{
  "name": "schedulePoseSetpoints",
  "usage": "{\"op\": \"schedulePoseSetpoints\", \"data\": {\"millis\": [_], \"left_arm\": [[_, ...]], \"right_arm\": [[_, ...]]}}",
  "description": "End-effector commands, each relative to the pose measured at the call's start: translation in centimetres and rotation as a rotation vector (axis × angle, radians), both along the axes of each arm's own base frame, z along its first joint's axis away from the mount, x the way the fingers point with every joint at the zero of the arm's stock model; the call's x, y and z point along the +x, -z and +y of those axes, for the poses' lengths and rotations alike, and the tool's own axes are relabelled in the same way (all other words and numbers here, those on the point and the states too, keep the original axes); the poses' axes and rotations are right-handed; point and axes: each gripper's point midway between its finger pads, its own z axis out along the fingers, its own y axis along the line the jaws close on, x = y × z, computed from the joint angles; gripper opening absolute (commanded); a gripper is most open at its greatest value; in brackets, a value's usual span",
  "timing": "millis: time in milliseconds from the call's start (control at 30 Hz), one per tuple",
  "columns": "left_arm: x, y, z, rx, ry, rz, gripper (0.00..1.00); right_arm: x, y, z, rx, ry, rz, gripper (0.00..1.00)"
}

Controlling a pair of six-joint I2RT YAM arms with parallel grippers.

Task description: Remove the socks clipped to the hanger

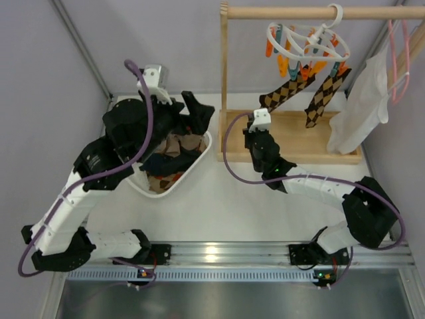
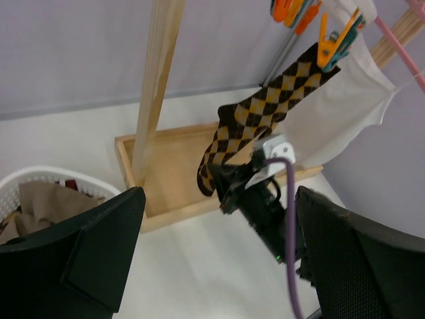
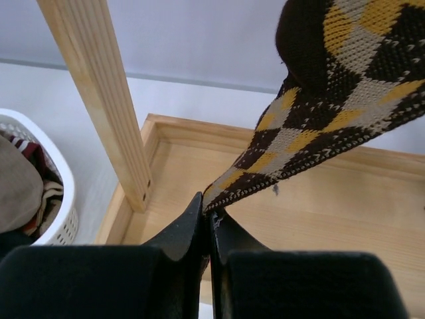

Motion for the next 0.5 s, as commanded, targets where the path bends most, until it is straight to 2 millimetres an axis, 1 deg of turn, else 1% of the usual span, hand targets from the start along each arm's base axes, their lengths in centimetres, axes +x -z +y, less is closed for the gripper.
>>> {"op": "schedulePoseSetpoints", "data": {"millis": [0, 33, 67, 100, 133, 167, 200, 233, 267, 333, 367, 400, 433, 467], "left_arm": [[2.1, -3.5, -1.7, 0.019, -0.034, -0.079, 0.99], [3.1, -2.7, -3.3, 0.052, -0.034, -0.067, 0.99], [3.7, -2.7, -3.9, 0.073, -0.041, -0.073, 0.99], [3.8, -3.7, -4.3, 0.061, -0.038, -0.090, 0.98], [3.9, -3.6, -5.2, 0.072, -0.028, -0.091, 0.99], [4.6, -2.8, -6.4, 0.097, -0.029, -0.080, 0.98], [4.6, -2.7, -7.1, 0.104, -0.021, -0.080, 0.99], [4.1, -3.1, -8.0, 0.097, 0.002, -0.089, 0.98], [4.3, -2.7, -8.8, 0.109, 0.007, -0.082, 0.99], [3.9, -2.5, -9.9, 0.114, 0.023, -0.084, 0.99], [3.8, -2.9, -10.2, 0.108, 0.026, -0.088, 0.99], [3.9, -2.4, -10.6, 0.120, 0.024, -0.083, 0.98], [3.7, -2.4, -10.9, 0.120, 0.028, -0.084, 0.98], [3.7, -2.4, -10.9, 0.121, 0.021, -0.083, 0.99]], "right_arm": [[0.0, -0.1, 1.1, -0.105, 0.090, 0.024, 0.00], [0.4, -0.3, 1.4, -0.130, 0.110, 0.027, 0.00], [0.4, -0.4, 1.8, -0.139, 0.116, 0.030, 0.00], [0.6, -0.4, 2.0, -0.152, 0.123, 0.035, 0.00], [1.0, -0.9, 2.5, -0.164, 0.129, 0.033, 0.00], [1.1, -0.6, 2.2, -0.198, 0.153, 0.050, 0.00], [1.3, -0.6, 2.2, -0.213, 0.166, 0.054, 0.00], [1.8, -0.7, 2.4, -0.243, 0.178, 0.057, 0.00], [1.9, -0.7, 2.2, -0.265, 0.190, 0.062, 0.00], [2.3, -0.3, 2.4, -0.317, 0.199, 0.073, 0.00], [2.4, -0.1, 2.2, -0.341, 0.210, 0.079, 0.00], [2.5, 0.3, 2.0, -0.377, 0.222, 0.092, 0.00], [2.8, 0.9, 2.0, -0.420, 0.234, 0.104, 0.00], [2.8, 1.2, 1.4, -0.448, 0.266, 0.116, 0.00]]}}
